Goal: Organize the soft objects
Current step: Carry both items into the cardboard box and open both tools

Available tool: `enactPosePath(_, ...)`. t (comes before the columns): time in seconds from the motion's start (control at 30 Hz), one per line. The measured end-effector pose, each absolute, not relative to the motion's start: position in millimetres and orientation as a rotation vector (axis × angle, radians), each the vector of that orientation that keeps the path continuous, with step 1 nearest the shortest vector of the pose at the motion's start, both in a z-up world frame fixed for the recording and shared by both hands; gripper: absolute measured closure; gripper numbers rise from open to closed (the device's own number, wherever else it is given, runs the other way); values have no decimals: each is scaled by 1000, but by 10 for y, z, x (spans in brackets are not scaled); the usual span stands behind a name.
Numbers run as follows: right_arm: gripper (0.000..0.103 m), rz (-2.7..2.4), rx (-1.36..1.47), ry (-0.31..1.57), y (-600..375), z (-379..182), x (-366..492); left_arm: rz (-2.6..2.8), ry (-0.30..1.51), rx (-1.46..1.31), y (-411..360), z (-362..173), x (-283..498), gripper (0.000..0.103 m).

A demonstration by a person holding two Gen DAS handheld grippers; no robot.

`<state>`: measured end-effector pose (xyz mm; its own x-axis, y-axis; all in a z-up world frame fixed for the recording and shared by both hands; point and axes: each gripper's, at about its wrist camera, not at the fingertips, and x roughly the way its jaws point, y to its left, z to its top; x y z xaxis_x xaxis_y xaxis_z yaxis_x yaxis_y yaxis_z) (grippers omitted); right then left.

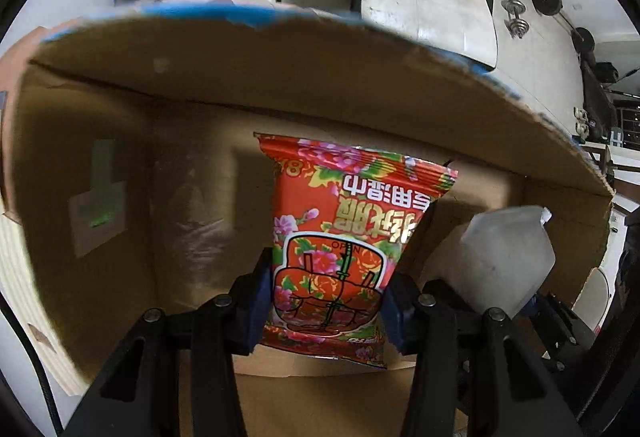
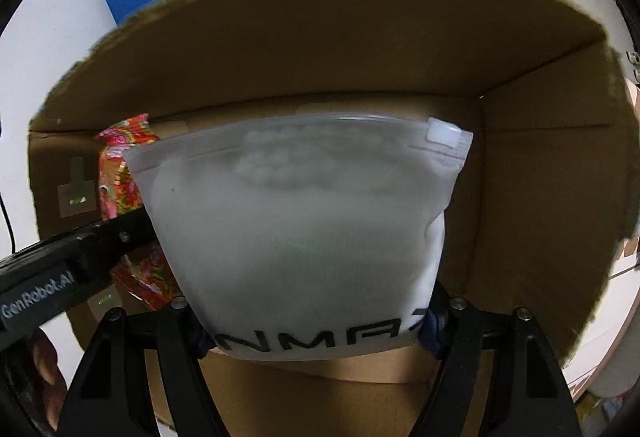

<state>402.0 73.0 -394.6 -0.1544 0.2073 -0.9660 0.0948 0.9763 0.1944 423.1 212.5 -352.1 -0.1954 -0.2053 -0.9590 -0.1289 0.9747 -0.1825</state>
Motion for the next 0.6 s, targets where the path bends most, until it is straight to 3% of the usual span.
enactPosePath(0.1,23,95,211,1734,771,-3989,3964,-91,1779,-209,2042,-3499,4201,55)
enactPosePath(0.13,23,93,200,1738,816,-3964,3932,-103,1777,-194,2016,-3462,4194,45)
enactPosePath(0.27,14,97,182,1724,801,-3887,3704,-105,1723,-172,2003,-3212,4161,28)
enactPosePath(0.33,7,113,196,1708,792,-3793,3559,-100,1692,-154,2005,-3051,4112,14)
enactPosePath(0.43,0,114,171,1676,780,-3633,3319,-84,1632,-118,2018,-2796,3981,10)
enactPosePath(0.6,0,117,133,1598,715,-3449,2909,-57,1507,-56,2062,-2414,3636,5)
